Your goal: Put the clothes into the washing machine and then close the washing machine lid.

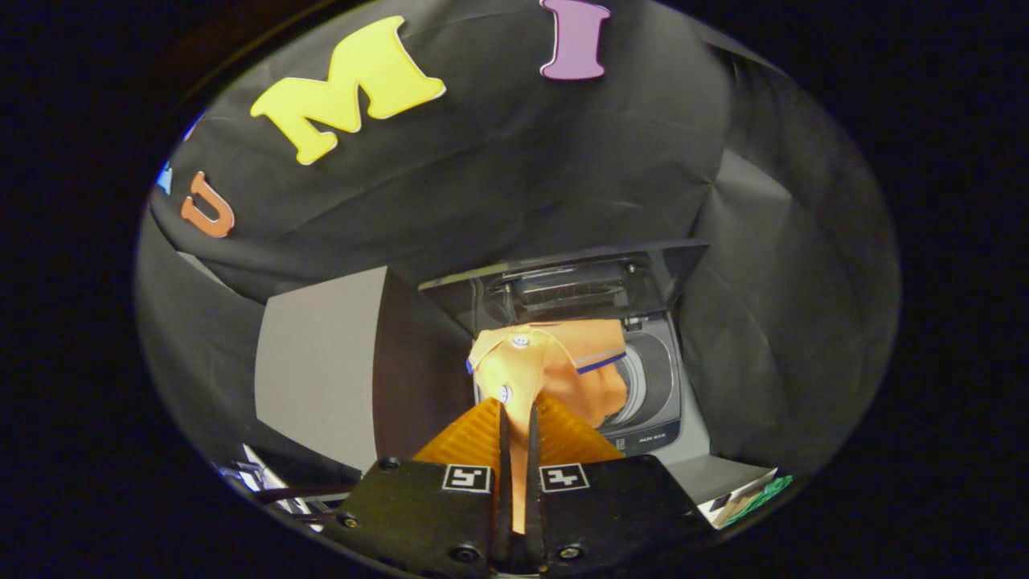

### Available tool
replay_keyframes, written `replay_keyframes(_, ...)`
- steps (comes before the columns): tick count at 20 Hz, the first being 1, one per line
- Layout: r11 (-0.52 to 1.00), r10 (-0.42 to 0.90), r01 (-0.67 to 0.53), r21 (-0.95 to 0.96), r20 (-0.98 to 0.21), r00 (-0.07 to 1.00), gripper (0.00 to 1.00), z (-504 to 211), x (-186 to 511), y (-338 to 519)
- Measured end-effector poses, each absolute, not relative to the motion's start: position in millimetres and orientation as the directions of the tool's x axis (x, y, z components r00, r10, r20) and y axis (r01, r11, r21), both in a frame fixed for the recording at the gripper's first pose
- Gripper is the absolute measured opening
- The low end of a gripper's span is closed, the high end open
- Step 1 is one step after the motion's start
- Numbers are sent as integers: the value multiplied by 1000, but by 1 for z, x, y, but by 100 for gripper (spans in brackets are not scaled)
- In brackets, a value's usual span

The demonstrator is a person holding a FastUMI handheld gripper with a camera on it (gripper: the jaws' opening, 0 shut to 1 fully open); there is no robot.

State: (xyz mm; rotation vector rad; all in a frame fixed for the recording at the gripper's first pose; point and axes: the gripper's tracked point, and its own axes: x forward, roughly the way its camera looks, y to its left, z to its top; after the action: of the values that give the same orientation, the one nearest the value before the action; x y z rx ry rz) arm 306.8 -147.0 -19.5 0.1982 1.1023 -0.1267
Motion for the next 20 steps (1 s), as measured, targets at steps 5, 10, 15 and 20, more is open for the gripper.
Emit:
replay_keyframes(5, 971, -10, 221, 90, -910, 415, 9, -49, 313, -163)
replay_keyframes(10, 959, -15, 268, 94, -926, 378, 9, -86, 316, -178)
replay_keyframes(15, 960, -12, 266, 92, -931, 364, 9, -121, 321, -188)
replay_keyframes(20, 959, -9, 268, 88, -940, 340, 9, -151, 325, -196)
